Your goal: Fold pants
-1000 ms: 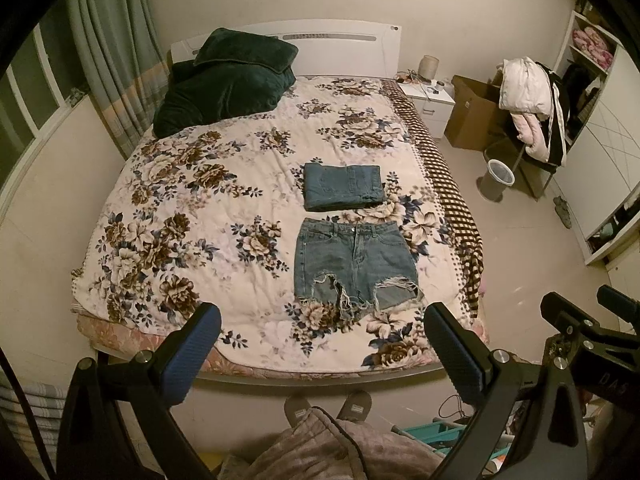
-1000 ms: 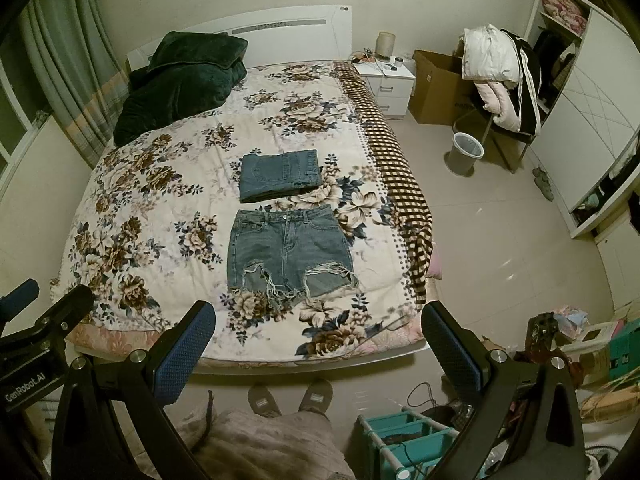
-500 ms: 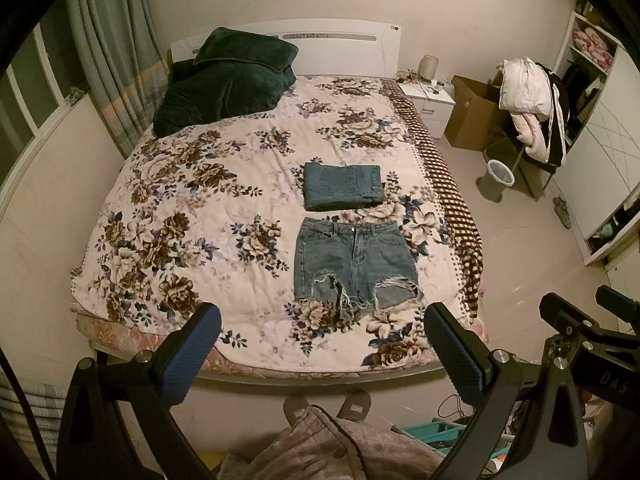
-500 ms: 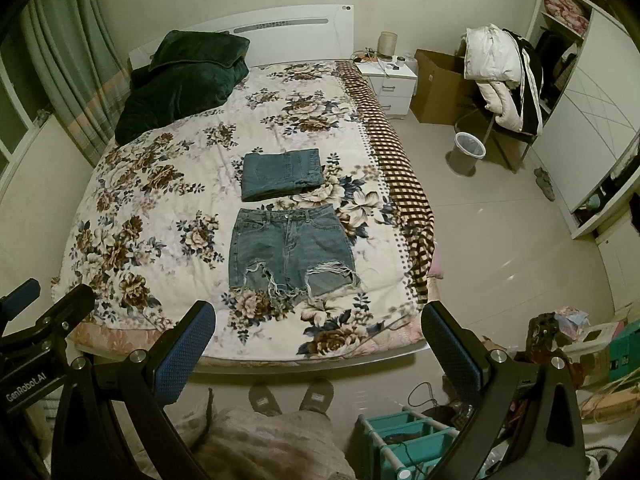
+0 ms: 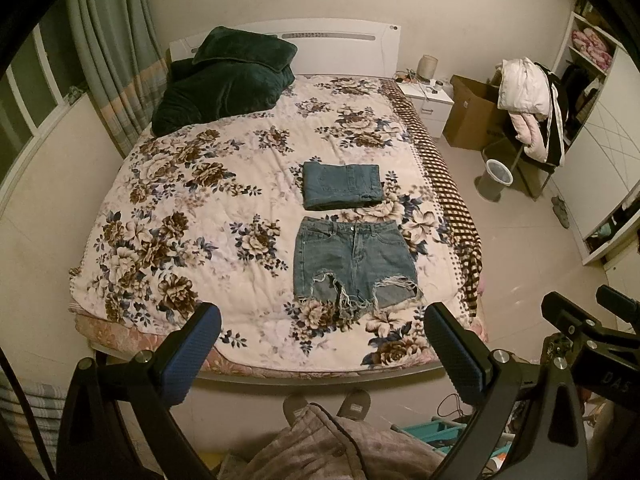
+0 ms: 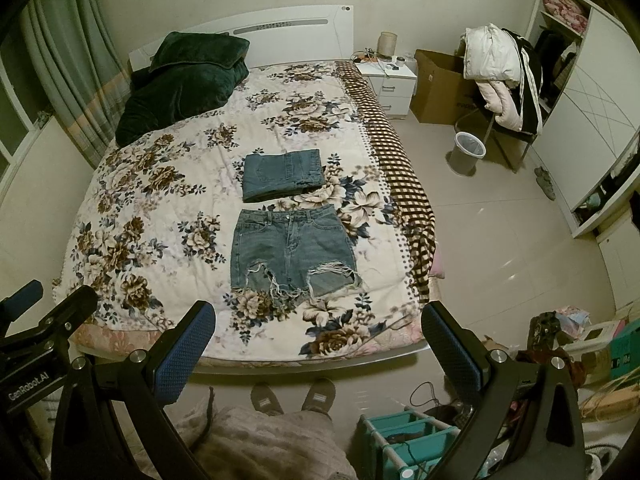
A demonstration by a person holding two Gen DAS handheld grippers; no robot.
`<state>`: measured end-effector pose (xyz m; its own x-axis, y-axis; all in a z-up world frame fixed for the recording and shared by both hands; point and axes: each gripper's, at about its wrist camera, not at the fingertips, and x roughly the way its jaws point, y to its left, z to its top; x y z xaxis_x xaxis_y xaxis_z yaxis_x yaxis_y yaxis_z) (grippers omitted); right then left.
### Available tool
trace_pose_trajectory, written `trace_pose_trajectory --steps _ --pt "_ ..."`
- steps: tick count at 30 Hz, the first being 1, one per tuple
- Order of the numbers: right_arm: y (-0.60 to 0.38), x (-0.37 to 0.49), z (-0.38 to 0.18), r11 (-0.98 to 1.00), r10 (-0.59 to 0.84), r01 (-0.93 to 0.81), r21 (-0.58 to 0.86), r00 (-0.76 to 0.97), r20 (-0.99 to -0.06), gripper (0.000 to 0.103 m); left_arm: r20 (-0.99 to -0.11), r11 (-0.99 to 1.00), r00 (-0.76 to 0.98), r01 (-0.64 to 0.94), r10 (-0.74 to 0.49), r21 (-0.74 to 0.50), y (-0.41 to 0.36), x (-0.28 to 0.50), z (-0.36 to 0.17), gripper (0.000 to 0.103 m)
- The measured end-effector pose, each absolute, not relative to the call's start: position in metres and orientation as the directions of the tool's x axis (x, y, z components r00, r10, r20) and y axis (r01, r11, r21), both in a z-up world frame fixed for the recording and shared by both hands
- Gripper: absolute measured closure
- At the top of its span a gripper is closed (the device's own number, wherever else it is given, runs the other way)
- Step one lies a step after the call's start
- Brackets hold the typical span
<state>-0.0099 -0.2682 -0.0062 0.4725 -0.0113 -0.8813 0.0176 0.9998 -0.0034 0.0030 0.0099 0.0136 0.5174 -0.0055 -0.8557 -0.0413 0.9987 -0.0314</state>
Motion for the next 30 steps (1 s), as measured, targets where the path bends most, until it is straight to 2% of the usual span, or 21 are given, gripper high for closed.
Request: trace_pose_trajectory --steps 24,28,30 --pt "-0.248 -0.010 -0.006 1.000 -0.001 0.025 0.012 0.460 -0.888 0.000 -0.857 0.999 0.515 -0.044 -0.005 -0.032 0.010 0.002 0.013 0.000" --pt "-0.237 -0.002 -0.018 0.998 -0.007 0.063 0.026 0.466 -0.885 0.000 -0.851 0.997 0.524 -0.071 0.045 0.008 0.013 0.016 -0.002 0.000" --pt "-0.245 0.012 -0.033 0.995 0.030 0.067 0.072 0.489 -0.872 0.000 -0.829 0.993 0.549 -0.097 0.111 0.069 0.014 0.035 -0.028 0.000"
